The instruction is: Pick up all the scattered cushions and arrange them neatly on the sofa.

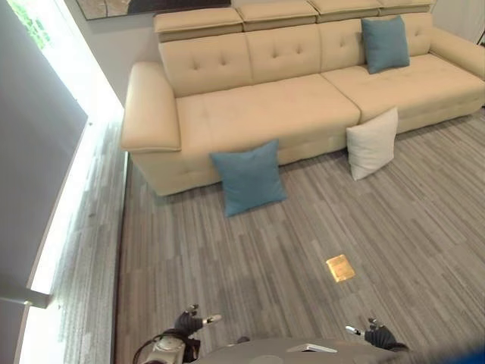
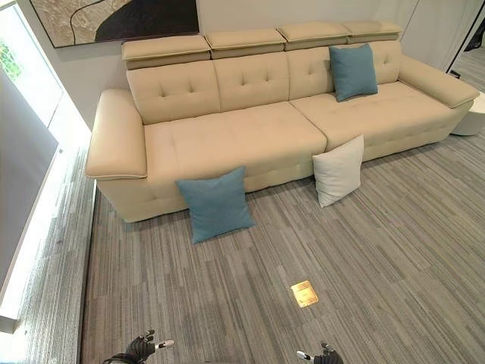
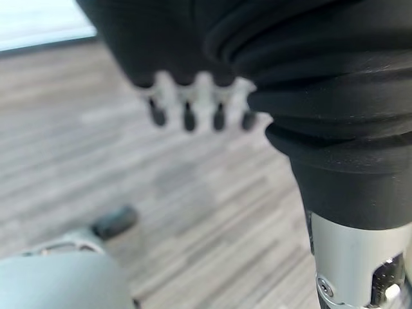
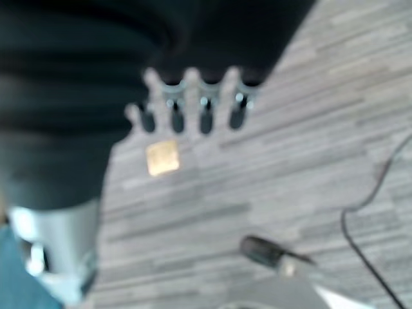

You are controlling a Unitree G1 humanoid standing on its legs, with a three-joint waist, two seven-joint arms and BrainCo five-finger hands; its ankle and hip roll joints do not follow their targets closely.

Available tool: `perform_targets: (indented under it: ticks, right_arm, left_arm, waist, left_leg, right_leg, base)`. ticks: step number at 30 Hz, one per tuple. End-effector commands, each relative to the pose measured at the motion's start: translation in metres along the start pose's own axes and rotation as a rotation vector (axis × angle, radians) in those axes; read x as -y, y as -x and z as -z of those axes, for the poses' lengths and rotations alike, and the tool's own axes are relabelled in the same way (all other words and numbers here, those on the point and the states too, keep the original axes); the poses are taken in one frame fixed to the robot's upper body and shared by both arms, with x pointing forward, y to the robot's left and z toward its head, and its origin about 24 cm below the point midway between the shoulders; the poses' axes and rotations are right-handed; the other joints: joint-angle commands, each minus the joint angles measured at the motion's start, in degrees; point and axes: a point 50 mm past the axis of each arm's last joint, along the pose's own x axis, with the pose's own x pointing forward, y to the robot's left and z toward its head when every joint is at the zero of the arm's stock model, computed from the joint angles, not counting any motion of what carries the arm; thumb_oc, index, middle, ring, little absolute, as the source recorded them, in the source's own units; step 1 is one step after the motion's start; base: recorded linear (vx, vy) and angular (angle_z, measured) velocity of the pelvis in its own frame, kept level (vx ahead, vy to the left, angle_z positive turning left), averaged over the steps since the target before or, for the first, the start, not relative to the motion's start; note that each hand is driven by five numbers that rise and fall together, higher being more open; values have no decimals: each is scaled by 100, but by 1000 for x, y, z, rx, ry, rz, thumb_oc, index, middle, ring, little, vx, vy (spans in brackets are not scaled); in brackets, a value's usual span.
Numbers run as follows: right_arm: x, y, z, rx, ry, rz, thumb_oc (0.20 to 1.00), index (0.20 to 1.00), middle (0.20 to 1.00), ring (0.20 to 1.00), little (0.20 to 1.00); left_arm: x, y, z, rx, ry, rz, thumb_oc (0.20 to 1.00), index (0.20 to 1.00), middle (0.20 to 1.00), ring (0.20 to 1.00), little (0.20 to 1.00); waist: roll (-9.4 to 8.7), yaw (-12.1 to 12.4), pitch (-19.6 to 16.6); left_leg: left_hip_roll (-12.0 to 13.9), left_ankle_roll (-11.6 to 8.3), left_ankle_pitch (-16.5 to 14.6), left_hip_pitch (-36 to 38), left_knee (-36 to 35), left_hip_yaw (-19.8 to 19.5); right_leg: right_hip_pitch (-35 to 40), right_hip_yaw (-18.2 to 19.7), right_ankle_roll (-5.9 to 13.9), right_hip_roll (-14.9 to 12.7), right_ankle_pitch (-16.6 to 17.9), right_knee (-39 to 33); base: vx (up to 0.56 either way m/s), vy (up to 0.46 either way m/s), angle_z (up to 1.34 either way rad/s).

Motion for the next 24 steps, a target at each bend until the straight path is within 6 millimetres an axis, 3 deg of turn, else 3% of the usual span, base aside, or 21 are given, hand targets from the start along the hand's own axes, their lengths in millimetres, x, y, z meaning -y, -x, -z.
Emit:
perform_targets:
  ticks: [1, 10, 15, 20, 24]
  right_arm:
    - [7, -4, -14, 23, 54, 15, 1000, 1000, 1000, 1000, 1000]
    - [5, -5, -18, 36, 63, 3, 1000, 1000, 1000, 1000, 1000]
    - [8, -6, -24, 50, 79, 13, 1000, 1000, 1000, 1000, 1000]
    - [8, -4, -13, 15, 67, 13, 1000, 1000, 1000, 1000, 1000]
    - [5, -5, -16, 23, 73, 4, 1000, 1000, 1000, 1000, 1000]
  left_arm:
    - [-1, -5, -14, 5, -13, -8, 1000, 1000, 1000, 1000, 1000]
    - [-3, -6, -20, 19, 8, -17, 1000, 1000, 1000, 1000, 1000]
    - [0, -7, -24, 29, 20, -14, 1000, 1000, 1000, 1000, 1000]
    - [1, -5, -11, -16, 21, -13, 1000, 1000, 1000, 1000, 1000]
    - [-5, -6, -16, 2, 5, -25, 1000, 1000, 1000, 1000, 1000]
  waist:
    - [-217, 1, -54]
    - [-303, 21, 63]
    - [-396, 131, 194]
    - [-320, 75, 53]
    - [-324, 56, 89]
  left_leg:
    - [299, -679, 154, 125, -46, -165]
    - [384, -705, 164, 106, 216, -311]
    - [281, -696, 116, -261, 588, -1051]
    - [311, -682, 176, 25, 80, -808]
    - [344, -709, 151, 127, 58, -739]
  right_leg:
    - [-24, -28, 551, -309, 568, -63]
    - [-38, 89, 403, -225, 426, 68]
    - [-174, 245, 344, -232, 433, 167]
    - [-124, 194, 336, -217, 380, 142]
    - [-113, 224, 308, -176, 310, 200]
  base:
    - [11, -35, 0]
    - [14, -61, 1]
    - [-17, -35, -7]
    - [111, 38, 6]
    - [73, -30, 0]
